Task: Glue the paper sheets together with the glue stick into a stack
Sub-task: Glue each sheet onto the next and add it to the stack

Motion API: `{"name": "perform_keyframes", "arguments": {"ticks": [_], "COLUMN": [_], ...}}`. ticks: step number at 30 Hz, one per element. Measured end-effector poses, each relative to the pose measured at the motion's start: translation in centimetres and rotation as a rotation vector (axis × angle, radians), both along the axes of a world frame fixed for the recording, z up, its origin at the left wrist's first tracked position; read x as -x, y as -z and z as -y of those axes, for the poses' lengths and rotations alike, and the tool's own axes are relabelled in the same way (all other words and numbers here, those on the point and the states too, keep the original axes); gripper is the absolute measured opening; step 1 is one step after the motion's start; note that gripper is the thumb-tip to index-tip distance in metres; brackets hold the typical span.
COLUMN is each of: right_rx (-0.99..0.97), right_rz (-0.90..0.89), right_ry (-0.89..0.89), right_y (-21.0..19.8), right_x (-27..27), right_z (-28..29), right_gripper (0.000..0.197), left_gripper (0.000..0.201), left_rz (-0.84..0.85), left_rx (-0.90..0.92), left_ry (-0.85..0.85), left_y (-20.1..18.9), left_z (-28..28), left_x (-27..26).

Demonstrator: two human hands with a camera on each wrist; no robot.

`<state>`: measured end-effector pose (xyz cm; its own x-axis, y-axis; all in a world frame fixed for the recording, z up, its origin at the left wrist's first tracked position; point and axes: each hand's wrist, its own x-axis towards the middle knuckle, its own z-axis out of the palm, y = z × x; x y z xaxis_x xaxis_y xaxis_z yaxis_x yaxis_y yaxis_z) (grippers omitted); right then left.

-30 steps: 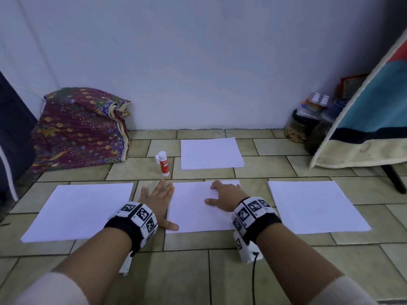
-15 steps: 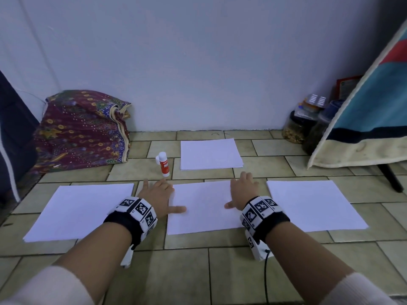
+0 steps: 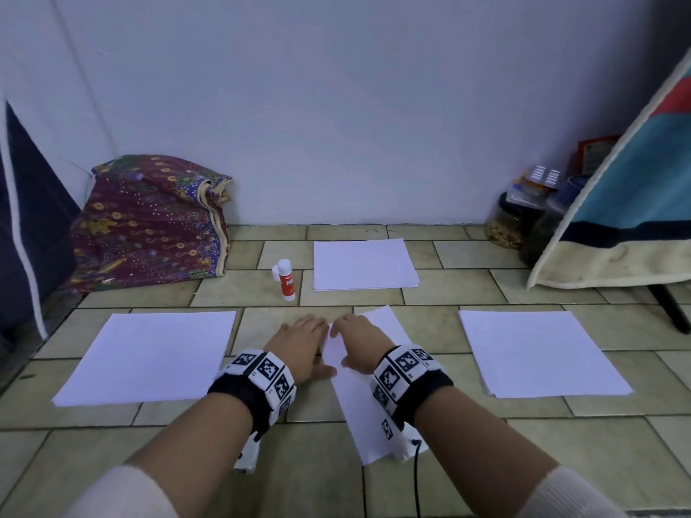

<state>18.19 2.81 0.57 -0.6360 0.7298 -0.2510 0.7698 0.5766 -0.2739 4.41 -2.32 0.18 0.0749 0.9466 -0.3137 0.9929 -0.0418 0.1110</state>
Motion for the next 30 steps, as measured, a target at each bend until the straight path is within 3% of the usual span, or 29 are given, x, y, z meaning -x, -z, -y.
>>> {"name": "perform_keyframes", "arguments": {"ticks": [10, 18, 25, 30], "right_rx": [0.079, 0.102, 0.097, 0.002], "right_rz": [0.026, 0.042, 0.048, 0.163], "right_ry": [-0.085, 0.110, 0.218, 0.232], "right_y": [0.5, 0.1, 0.5, 0.2], "right_x": [-0.1, -3.8, -4.3, -3.3], "right_z": [-0.5, -3.3, -4.4, -4.0], "right_gripper": [0.064, 0.054, 0.079, 0.080], "left_gripper": [0.084, 0.084, 0.084, 0.085], "left_rz": [-0.156, -0.189, -0.183, -0.199], "left_rx": [0.216, 0.238, 0.218, 0.184], "left_ry": [-0.063, -0.037, -0.027, 0.001], "left_y": [1.1, 0.7, 0.7, 0.2], "left_z": [0.4, 0.5, 0.6, 0.6], "left_x": [-0.9, -0.7, -0.7, -0.4]}}
